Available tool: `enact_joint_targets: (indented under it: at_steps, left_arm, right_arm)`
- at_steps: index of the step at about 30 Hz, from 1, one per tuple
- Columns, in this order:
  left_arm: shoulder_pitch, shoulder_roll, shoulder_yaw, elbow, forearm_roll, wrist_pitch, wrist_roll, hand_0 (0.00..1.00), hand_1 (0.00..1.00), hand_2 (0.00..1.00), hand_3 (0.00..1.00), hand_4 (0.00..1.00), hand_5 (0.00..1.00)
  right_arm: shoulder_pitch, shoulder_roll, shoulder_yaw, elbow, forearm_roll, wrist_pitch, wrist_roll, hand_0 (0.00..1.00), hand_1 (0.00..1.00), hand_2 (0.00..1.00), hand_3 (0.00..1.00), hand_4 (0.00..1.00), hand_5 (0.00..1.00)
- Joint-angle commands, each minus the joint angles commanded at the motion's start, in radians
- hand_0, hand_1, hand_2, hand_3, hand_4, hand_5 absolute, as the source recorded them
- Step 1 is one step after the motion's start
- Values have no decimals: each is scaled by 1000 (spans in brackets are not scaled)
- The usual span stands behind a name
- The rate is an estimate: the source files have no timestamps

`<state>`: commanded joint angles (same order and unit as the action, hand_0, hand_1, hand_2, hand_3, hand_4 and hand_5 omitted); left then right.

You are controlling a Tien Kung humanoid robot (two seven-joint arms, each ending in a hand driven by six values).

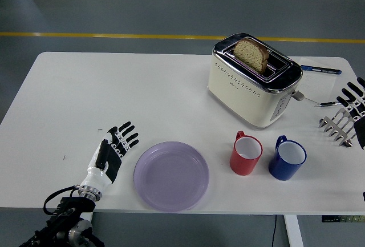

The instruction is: Push plate across desktop,pick up the break from the machine,place the break in the plate

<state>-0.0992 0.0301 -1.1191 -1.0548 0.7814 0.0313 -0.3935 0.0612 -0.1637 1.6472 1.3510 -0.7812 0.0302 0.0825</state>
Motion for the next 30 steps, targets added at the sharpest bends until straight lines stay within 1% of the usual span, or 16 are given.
enact_joint_targets:
  at_steps: [1,3,5,6,8,11,12,15,17,18,21,23,24,26,29,30]
  left_arm:
    - [6,-2,-27,-7,17,6,1,793,815,867,816,503,998]
    - [29,-12,-92,-33,49,10,11,793,815,867,816,503,998]
    - [52,-14,-155,-60,82,9,31,793,815,867,816,503,998]
    - [66,-11,-186,-77,98,5,44,789,789,825,805,500,998]
    - [87,-2,-229,-99,117,-5,64,789,789,825,805,500,998]
    - [123,13,-287,-133,136,-28,96,789,789,825,805,500,998]
    - [130,14,-303,-140,139,-34,102,787,775,796,758,498,998]
    - [151,14,-364,-165,127,-56,120,787,775,796,758,498,998]
    - [157,9,-394,-175,119,-58,124,787,775,796,758,498,998]
    - [159,5,-411,-181,117,-59,125,793,768,786,755,499,998]
    - [164,-4,-451,-193,114,-61,130,793,768,786,755,499,998]
    - [165,-6,-469,-193,102,-62,131,793,768,786,755,499,998]
    - [164,-6,-474,-191,97,-62,130,795,767,779,748,500,998]
    - [162,-3,-475,-188,93,-61,130,795,767,779,748,500,998]
    - [157,-1,-471,-187,91,-59,130,795,767,779,748,500,998]
    - [153,-5,-474,-186,89,-51,131,795,761,773,747,500,998]
  right_arm:
    - [5,-4,-3,-1,-19,-4,1,770,736,712,738,526,608]
    - [33,-26,-24,-10,-97,-45,10,770,736,712,738,526,608]
    - [75,-64,-52,-21,-179,-79,14,770,736,712,738,526,608]
    - [106,-92,-73,-31,-218,-95,15,804,766,748,791,574,554]
    - [160,-135,-108,-46,-290,-112,9,804,766,748,791,574,554]
    - [263,-209,-182,-79,-419,-122,-17,804,766,748,791,574,554]
    - [298,-229,-207,-88,-457,-123,-25,829,792,787,816,720,488]
    - [421,-289,-307,-151,-583,-113,-67,829,792,787,816,720,488]
    - [494,-304,-361,-190,-650,-100,-88,829,792,787,816,720,488]
    - [542,-309,-394,-217,-687,-89,-101,851,819,839,852,751,464]
    - [649,-305,-480,-287,-753,-48,-137,851,819,839,852,751,464]
    - [728,-289,-545,-347,-771,-12,-156,851,819,839,852,751,464]
    - [762,-276,-576,-378,-775,4,-163,857,832,859,880,780,447]
    - [835,-256,-636,-447,-779,22,-168,857,832,859,880,780,447]
    - [927,-225,-720,-534,-780,19,-161,857,832,859,880,780,447]
    - [959,-204,-750,-566,-788,10,-154,875,857,874,877,814,447]
